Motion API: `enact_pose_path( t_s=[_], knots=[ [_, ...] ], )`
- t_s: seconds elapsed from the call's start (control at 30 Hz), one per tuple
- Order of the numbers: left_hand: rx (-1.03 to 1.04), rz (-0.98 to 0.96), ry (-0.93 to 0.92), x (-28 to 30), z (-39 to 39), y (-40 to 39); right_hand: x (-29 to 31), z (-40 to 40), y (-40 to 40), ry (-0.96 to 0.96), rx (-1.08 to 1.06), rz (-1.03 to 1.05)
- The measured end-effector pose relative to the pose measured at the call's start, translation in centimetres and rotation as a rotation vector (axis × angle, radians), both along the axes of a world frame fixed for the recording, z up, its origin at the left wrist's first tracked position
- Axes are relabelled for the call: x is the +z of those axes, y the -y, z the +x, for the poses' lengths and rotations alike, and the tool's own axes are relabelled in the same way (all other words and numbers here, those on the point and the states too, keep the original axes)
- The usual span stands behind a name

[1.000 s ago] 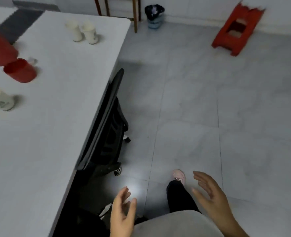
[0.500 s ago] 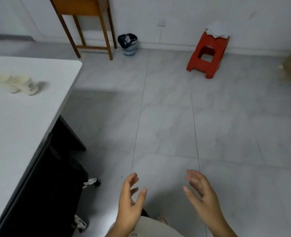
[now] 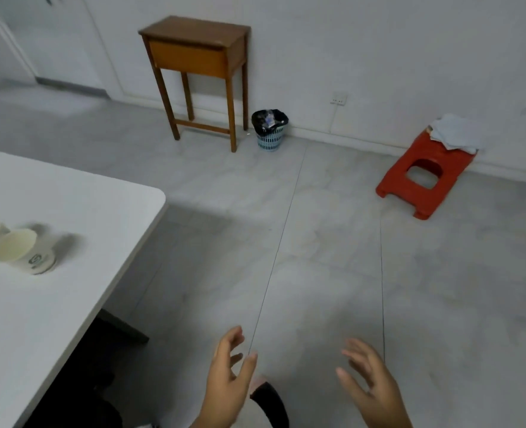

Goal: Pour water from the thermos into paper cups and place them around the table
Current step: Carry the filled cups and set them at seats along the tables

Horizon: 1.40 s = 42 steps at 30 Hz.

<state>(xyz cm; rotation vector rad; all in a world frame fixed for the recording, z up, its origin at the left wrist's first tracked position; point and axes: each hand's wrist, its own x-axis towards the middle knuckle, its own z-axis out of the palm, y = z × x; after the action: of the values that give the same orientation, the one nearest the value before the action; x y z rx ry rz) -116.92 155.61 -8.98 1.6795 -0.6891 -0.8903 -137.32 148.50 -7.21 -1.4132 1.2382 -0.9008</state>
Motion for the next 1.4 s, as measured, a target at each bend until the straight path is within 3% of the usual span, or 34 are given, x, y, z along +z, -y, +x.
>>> enact_pose_path(
  t_s=[0.33, 0.57, 0.73, 1.0, 1.27, 1.4],
  knots=[
    [0.312, 0.011, 0.019, -0.9, 7.7, 14.7, -2.4, 7.8, 18.2, -0.016, 0.134, 0.064],
    [0.700, -0.039, 0.054, -0.6, 14.2, 26.2, 0.3, 18.5, 37.6, -0.013, 0.445, -0.060],
    [0.924, -0.035, 0.075, 0.6, 17.9, 29.2, 1.2, 27.5, 45.6, -0.019, 0.749, -0.040],
    [1.424, 0.034, 0.048, 0.3, 21.8, 23.8, 1.0, 43.2, 42.6, -0.019, 1.196, -0.015],
    [1.596, 0.013, 0.064, 1.7, 29.2, 18.9, 1.9, 55.3, 33.8, -0.084, 1.570, -0.010],
    [1.727, 0.012, -0.015, 1.5, 32.0, 16.7, 2.7, 60.6, 29.5, -0.114, 1.715, -0.120]
  ],
)
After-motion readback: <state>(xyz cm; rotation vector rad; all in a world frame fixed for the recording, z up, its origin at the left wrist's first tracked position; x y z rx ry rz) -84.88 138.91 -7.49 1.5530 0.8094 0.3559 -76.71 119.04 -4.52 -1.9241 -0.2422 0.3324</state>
